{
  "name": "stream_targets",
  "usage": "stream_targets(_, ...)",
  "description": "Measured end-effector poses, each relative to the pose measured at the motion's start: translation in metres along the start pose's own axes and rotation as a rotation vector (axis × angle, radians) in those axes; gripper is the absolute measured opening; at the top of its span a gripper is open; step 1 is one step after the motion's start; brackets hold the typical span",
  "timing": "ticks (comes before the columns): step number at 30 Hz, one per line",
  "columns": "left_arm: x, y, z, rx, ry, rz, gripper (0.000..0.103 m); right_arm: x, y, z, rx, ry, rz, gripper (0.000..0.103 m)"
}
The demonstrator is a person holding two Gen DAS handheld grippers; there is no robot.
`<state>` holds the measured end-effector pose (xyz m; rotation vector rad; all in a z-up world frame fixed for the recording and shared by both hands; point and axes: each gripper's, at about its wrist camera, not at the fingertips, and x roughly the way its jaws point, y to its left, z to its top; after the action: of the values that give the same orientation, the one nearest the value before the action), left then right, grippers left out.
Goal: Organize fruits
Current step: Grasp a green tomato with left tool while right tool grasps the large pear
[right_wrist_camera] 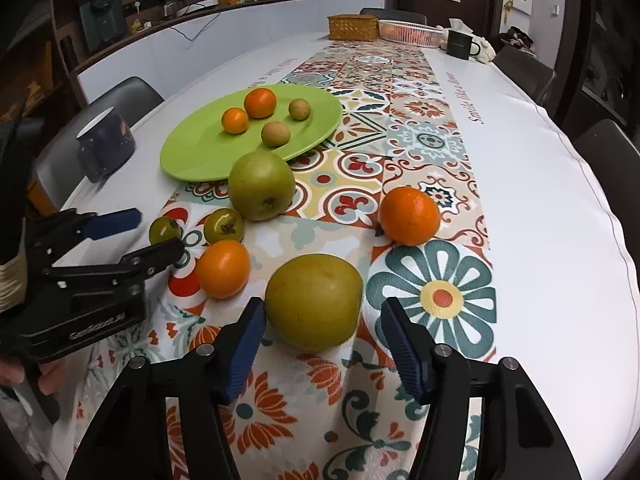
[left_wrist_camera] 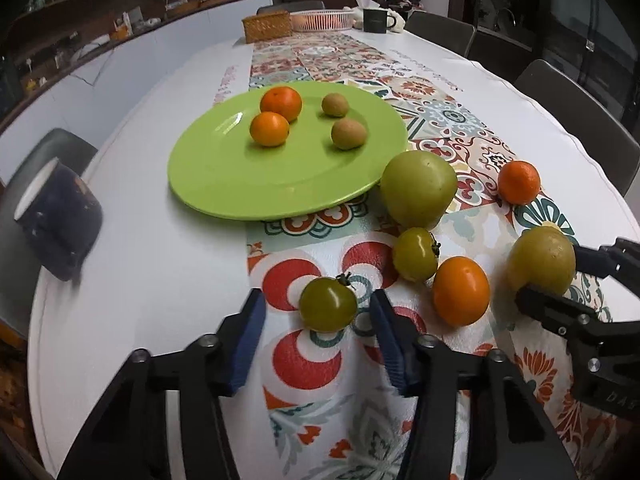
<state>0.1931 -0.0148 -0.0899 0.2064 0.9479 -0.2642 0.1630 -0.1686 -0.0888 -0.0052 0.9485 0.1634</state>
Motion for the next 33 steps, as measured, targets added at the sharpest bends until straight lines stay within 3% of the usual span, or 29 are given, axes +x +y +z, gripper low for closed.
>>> stream_targets(2,0.002,-0.001,0.0,-0.007,0.003,-0.009,0.039,0.002,-0.001,0.0,0.006,0.005,0.016,0.051)
stream_targets(4,0.001,-0.002,-0.001,-0.008,0.002,-0.014,0.029,0.002,-0.001,0.0,0.006,0.003,0.021,0.05)
stream_targets(18,-0.02,-0.007,-0.001,-0.027,-0.007,0.011,0.029,-0.005,-0.004,-0.002,0.011,-0.02,0.039,0.05)
stream_targets(33,-0.076,-0.004,-0.001,-0.082,-0.085,0.039,0.029,-0.051,0.008,0.007,-0.036,-0.137,0.092,0.05)
